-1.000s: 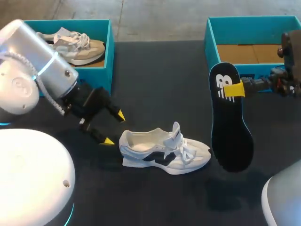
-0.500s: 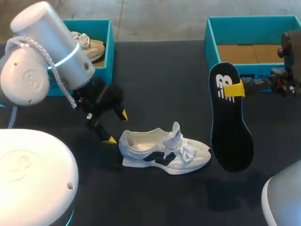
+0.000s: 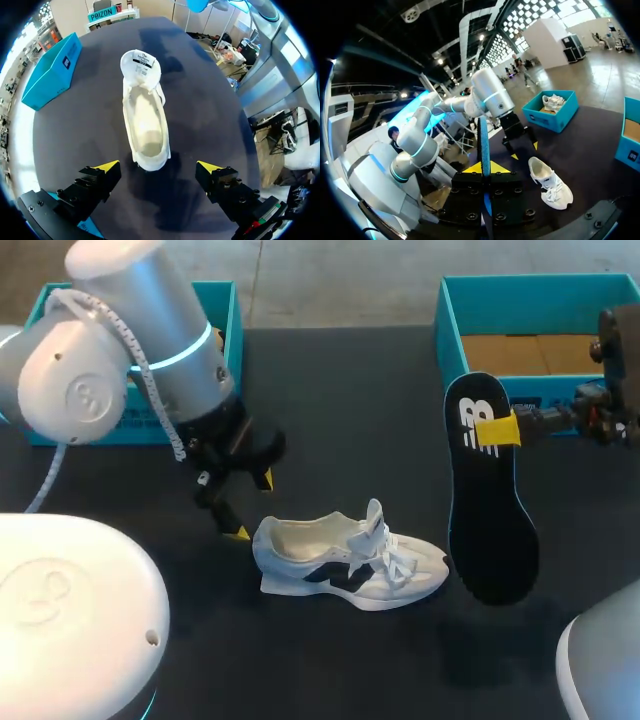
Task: Take the shoe out of the shoebox, open the shoe tongue, remove and reinsert the insole, then place the shoe into the shoebox
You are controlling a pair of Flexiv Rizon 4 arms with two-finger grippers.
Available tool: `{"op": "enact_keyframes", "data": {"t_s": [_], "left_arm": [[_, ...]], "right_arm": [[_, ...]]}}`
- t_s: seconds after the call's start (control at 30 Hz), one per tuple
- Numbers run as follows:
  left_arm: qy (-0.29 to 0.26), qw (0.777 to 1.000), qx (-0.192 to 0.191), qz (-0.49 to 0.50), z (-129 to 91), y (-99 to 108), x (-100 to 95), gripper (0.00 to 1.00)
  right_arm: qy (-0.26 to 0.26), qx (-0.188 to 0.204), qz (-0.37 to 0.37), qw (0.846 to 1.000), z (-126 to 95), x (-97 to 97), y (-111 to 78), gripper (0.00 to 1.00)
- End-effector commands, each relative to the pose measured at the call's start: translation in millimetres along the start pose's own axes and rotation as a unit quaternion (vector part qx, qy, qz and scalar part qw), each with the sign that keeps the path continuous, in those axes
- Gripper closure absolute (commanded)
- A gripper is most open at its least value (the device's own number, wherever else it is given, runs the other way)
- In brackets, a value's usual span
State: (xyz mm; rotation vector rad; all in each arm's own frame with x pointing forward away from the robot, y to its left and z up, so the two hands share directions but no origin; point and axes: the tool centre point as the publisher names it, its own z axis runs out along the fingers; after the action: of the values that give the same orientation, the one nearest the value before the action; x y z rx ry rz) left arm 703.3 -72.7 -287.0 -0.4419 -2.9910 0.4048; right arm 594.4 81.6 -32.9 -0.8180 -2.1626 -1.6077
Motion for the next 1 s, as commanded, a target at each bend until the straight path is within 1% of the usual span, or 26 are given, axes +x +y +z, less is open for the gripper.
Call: {"op": "enact_keyframes", "data": {"t_s": [0.03,0.17,0.4,0.53,0.7,0.83,1.0], "left_arm": [[-0.001,0.999,-0.032,0.002,2.3,-6.4,-1.3,0.00],[-0.006,0.999,-0.032,0.008,1.9,-10.9,-9.7,0.00],[-0.011,0.999,-0.028,0.025,3.7,-31.1,-22.1,0.00],[-0.010,0.999,-0.026,0.032,11.7,-42.8,-29.7,0.00],[-0.012,0.999,-0.026,0.033,23.3,-52.2,-38.3,0.00],[-0.017,0.999,-0.024,0.027,35.8,-56.7,-44.9,0.00],[-0.026,0.999,-0.025,0.023,49.4,-60.8,-48.5,0.00]], "right_arm": [[-0.006,-0.153,0.001,0.988,-2.4,6.0,-10.5,1.00],[-0.006,-0.153,0.001,0.988,-2.4,6.0,-10.5,1.00],[-0.006,-0.153,0.001,0.988,-2.4,6.0,-10.5,1.00],[-0.006,-0.153,0.001,0.988,-2.4,6.0,-10.5,1.00],[-0.006,-0.153,0.001,0.988,-2.4,6.0,-10.5,1.00],[-0.006,-0.153,0.001,0.988,-2.4,6.0,-10.5,1.00],[-0.006,-0.153,0.001,0.988,-2.4,6.0,-10.5,1.00]]}}
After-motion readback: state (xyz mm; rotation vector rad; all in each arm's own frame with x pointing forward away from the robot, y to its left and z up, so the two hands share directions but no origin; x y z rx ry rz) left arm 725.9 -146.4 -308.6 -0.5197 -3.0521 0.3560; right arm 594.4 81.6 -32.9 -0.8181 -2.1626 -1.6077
